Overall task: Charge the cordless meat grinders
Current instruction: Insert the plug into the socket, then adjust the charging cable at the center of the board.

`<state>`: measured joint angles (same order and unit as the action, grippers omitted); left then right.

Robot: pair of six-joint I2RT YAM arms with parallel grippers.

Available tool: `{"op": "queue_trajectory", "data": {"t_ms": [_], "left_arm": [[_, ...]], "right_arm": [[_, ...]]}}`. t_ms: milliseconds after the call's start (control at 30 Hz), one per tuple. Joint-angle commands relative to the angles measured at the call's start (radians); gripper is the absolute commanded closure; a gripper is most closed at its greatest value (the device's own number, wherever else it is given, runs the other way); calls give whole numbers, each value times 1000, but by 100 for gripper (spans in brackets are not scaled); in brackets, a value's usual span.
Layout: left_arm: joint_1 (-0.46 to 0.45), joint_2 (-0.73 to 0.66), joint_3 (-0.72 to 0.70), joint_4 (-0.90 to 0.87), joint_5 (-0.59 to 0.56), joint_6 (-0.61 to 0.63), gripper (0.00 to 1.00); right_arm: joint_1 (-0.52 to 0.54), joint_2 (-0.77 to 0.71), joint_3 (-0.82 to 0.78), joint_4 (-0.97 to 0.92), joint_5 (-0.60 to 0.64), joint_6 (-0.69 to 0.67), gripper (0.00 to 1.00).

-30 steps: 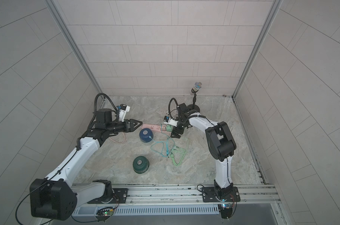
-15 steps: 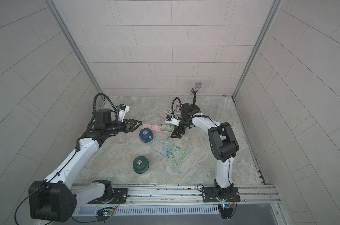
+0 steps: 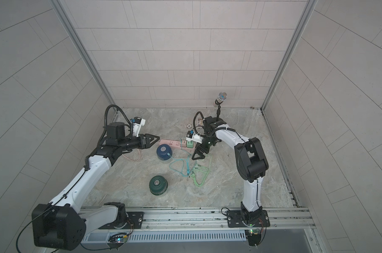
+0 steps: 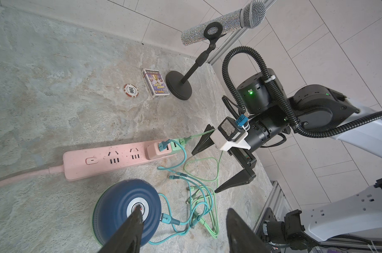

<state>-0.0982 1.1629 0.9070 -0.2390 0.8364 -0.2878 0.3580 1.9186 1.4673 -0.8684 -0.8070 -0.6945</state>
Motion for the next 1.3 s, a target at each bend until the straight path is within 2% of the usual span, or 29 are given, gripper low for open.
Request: {"op": "queue_trajectory", "data": {"t_ms": [0, 533, 800, 1033, 1167, 1267], "left_arm": [[4, -24, 6, 11, 12, 4, 37], [5, -45, 13, -30, 10, 21, 37], [5, -51, 27, -63, 0, 32, 37], [5, -56, 41, -101, -35, 41, 36], [6, -34, 68, -149, -86, 15, 35], [6, -14, 90, -189, -111, 5, 35]], "right_arm": [[2, 14, 13, -81, -46, 3, 1], [54, 75, 124, -267, -247, -5, 1], [59, -18, 125, -287, -243, 6, 1], [56, -176, 108, -171, -40, 130, 1], [44, -278, 70, -34, 109, 338, 1], [33, -347, 49, 17, 202, 420, 1]]}}
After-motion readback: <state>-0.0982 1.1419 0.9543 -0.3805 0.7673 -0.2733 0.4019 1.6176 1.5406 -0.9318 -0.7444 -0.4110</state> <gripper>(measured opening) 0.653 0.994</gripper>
